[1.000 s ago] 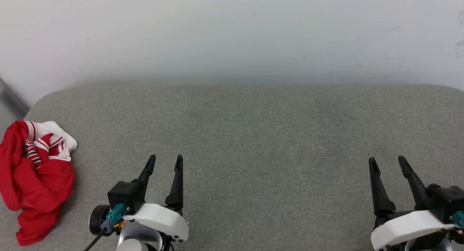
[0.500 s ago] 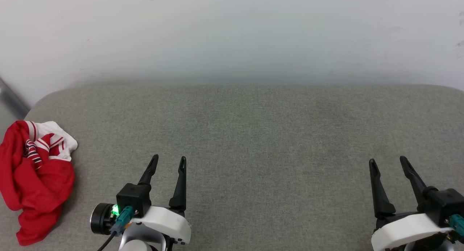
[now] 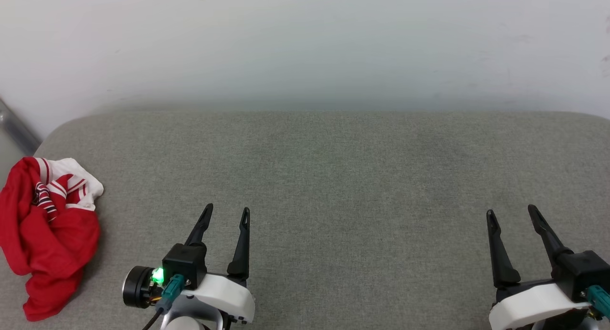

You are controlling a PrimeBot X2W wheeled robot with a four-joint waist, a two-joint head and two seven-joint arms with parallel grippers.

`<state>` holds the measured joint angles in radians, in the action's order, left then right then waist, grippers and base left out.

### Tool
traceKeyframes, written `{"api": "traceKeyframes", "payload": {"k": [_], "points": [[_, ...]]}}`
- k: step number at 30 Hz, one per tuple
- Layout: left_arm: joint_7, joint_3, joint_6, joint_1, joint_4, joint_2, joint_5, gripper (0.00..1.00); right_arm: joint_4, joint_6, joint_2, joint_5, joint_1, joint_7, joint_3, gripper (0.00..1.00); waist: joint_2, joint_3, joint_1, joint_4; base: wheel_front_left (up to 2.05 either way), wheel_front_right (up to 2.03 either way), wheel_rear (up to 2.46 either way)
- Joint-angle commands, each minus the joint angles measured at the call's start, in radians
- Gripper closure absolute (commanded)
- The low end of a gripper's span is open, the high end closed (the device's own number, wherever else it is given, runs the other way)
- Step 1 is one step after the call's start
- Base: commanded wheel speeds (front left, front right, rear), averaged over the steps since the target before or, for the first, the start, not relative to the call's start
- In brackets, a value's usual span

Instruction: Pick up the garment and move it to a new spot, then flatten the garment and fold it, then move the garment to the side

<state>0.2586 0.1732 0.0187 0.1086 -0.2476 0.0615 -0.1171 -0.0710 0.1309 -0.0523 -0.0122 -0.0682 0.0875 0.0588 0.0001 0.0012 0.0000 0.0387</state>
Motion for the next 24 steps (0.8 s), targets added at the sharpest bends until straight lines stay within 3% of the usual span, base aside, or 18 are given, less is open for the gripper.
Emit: {"api": "traceKeyframes", "payload": {"k": [1,14,24], "points": [[0.006,-0.002,0.003,0.012,0.002,0.0,0.012,0.0,-0.001,0.0,0.003,-0.014,-0.011,0.006,0.002,0.0,-0.0001,0.0,0.0,0.001,0.0,0.0,0.0],[0.008,-0.01,0.011,0.023,-0.022,-0.008,-0.012,0.0,0.031,0.0,0.003,0.032,0.002,0.027,0.012,0.0,-0.0001,0.004,0.0,0.028,0.0,0.0,0.0],[0.007,-0.021,-0.002,0.048,-0.028,-0.011,-0.04,0.0,0.024,0.0,0.003,0.032,0.028,0.02,-0.025,0.0,-0.0001,0.017,0.0,0.171,0.0,0.0,0.0]]}}
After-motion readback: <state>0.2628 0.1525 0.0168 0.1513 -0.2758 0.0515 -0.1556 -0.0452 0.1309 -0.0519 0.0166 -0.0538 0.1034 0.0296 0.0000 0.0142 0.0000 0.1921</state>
